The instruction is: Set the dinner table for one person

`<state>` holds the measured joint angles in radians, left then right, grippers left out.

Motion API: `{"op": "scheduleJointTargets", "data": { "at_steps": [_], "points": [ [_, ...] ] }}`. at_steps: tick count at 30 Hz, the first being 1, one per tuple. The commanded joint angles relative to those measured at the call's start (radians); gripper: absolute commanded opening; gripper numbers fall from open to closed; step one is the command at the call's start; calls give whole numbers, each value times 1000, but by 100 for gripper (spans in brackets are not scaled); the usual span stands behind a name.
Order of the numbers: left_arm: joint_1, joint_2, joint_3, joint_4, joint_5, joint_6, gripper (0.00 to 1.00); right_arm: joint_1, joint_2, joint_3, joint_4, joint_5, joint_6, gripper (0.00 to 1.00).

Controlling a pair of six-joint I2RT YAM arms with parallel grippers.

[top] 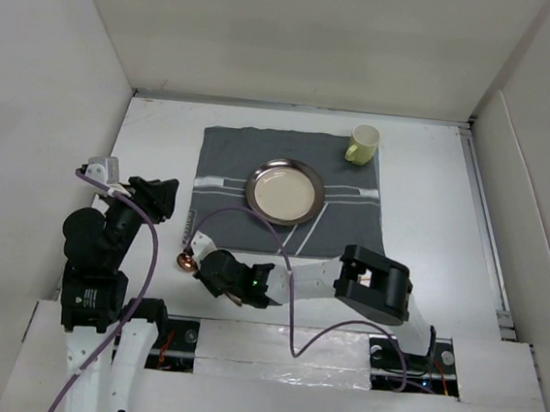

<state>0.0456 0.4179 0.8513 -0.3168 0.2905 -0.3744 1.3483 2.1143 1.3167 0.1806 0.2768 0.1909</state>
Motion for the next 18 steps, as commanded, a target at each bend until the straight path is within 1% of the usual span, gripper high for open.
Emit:
{"op": "scheduleJointTargets", "data": {
  "at_steps": [1, 2, 3, 4, 5, 6, 7, 8, 9, 10, 11, 13, 14, 16, 17, 18],
  "points": [
    [-13, -4, -52, 28, -10, 15, 41, 22, -123, -86, -1, 5, 85, 0],
    [-13, -8, -63, 28, -7, 15, 41, 22, -210, -130, 3, 12, 114, 0],
    [-13, -8, -80, 30, -8, 15, 41, 22, -256, -155, 8, 31, 125, 0],
    [-13, -11, -107, 38, -10, 8, 41, 0, -298, -175, 0, 42, 134, 0],
    [-22, -13, -122, 45, -5, -9, 41, -12, -391, -212, -9, 56, 157, 0],
    [-23, -10, -136, 50, -1, -11, 43, -27, -436, -232, -22, 74, 165, 0],
    [-23, -5, -155, 51, 12, -20, 46, -67, -480, -249, -41, 85, 176, 0],
    [-23, 11, -159, 47, 9, -26, 47, -93, -560, -278, -55, 94, 189, 0],
    [-23, 21, -164, 47, 1, -37, 47, -124, -592, -290, -75, 108, 199, 0],
    [-23, 36, -158, 41, -4, -41, 47, -231, -649, -313, -123, 148, 209, 0],
    [-23, 44, -158, 41, -4, -41, 47, -232, -649, -313, -124, 148, 216, 0],
    [-23, 51, -156, 50, 7, -38, 47, -328, -692, -326, -176, 154, 238, 0],
    [-23, 53, -159, 51, 12, -35, 47, -422, -698, -329, -209, 150, 246, 0],
    [-23, 48, -184, 73, 33, -32, 47, -516, -692, -330, -225, 131, 254, 0],
    [-23, 45, -184, 74, 41, -31, 47, -599, -686, -327, -228, 121, 255, 0],
    [-23, 44, -182, 71, 45, -28, 47, -636, -677, -324, -234, 116, 258, 0]
  ]
}}
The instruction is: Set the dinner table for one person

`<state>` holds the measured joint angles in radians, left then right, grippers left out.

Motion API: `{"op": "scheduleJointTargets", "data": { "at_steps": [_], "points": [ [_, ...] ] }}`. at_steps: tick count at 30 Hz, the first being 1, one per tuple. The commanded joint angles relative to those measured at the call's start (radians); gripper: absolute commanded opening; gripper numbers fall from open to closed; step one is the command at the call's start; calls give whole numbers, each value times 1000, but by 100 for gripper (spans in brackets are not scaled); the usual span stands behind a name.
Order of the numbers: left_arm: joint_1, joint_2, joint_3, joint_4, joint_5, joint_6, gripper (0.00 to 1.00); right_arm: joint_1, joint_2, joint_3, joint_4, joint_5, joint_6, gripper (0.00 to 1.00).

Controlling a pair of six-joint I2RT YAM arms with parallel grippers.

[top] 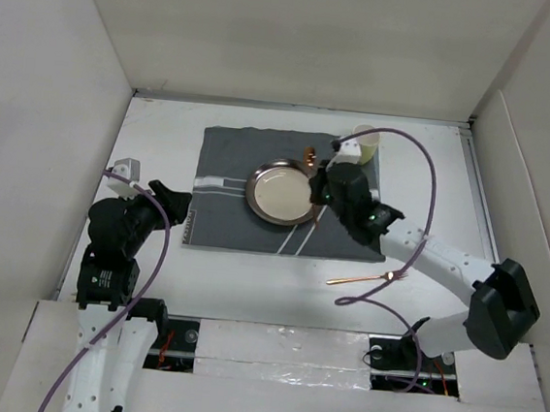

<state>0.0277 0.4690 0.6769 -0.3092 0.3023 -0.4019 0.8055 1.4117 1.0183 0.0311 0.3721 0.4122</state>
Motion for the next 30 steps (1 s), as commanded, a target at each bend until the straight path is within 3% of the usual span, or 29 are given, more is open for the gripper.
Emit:
{"op": "scheduleJointTargets", "data": {
  "at_steps": [1, 3, 8, 18, 30],
  "points": [
    [-5, -7, -5, 59, 34, 3, 47, -132, 48, -23, -89, 7, 37, 0],
    [-5, -6, -8, 61, 37, 3, 47, -237, 76, -18, -80, -50, 28, 0],
    [-5, -1, -10, 65, 52, 5, 47, -364, 223, 73, -126, -162, -24, 0],
    [-5, -1, -16, 78, 66, 8, 47, -393, 400, 180, -166, -197, -44, 0],
    [-5, 0, -17, 81, 74, 9, 47, -402, 490, 213, -178, -154, 0, 0]
  ]
}}
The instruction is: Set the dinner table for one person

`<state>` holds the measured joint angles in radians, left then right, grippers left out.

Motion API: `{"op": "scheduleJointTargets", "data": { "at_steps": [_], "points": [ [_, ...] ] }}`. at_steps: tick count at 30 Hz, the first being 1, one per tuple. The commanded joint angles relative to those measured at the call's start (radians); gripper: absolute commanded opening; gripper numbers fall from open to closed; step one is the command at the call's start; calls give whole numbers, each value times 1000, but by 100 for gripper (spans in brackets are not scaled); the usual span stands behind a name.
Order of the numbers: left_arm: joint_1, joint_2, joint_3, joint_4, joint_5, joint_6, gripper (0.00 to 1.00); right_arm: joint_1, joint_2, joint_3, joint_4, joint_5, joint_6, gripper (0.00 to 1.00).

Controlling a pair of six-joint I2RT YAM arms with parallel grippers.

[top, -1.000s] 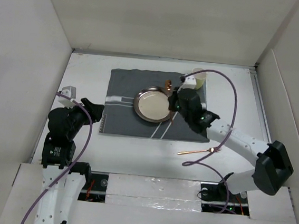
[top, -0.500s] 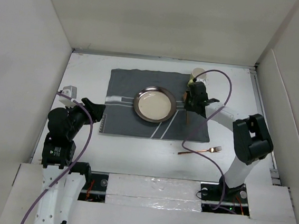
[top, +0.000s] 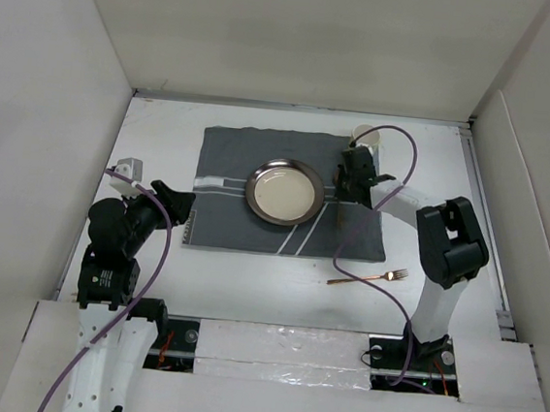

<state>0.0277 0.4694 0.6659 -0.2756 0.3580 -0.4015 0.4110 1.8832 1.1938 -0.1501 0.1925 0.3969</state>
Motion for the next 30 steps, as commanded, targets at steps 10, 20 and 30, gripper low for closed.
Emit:
{"op": "scheduleJointTargets", "data": {
  "at_steps": [10, 20, 30],
  "points": [
    [-5, 14, -6, 53, 21, 13, 47, -8, -31, 4, 30, 28, 10, 23],
    [-5, 104, 14, 174, 192, 18, 27, 38, -436, -124, 3, -47, -4, 52],
    [-5, 308, 331, 268, 288, -43, 13, 69, -1211, -245, 32, 39, 39, 0]
  ]
}}
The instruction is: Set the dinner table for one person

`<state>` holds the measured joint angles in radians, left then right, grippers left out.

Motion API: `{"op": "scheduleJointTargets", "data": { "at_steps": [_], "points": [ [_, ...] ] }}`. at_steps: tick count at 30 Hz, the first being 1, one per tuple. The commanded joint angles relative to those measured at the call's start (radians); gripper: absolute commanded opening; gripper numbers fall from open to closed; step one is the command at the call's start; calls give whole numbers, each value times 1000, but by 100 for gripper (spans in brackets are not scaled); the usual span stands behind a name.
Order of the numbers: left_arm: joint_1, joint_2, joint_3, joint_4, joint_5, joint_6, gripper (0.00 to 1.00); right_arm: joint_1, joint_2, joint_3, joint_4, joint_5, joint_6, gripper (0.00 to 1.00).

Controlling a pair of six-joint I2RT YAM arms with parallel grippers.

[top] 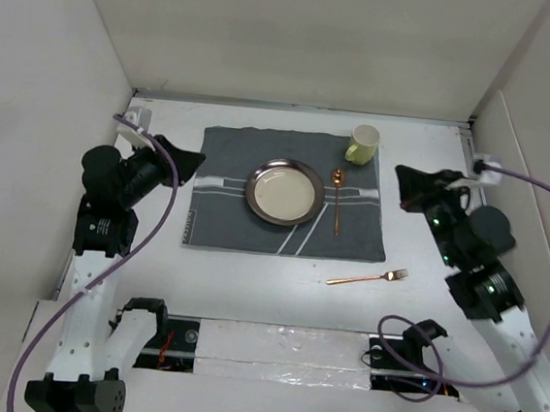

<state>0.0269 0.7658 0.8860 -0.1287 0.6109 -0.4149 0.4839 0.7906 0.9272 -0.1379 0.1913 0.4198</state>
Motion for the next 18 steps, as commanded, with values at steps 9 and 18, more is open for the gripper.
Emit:
{"op": "scheduleJointTargets", "data": {
  "at_steps": [9, 18],
  "points": [
    [-271, 557, 649, -33, -534, 170, 27, -22, -93, 202, -97, -27, -7, 31],
    [-979, 641, 451, 220, -815, 292, 36, -60, -250, 225, -199, 46, -29, 0]
  ]
}}
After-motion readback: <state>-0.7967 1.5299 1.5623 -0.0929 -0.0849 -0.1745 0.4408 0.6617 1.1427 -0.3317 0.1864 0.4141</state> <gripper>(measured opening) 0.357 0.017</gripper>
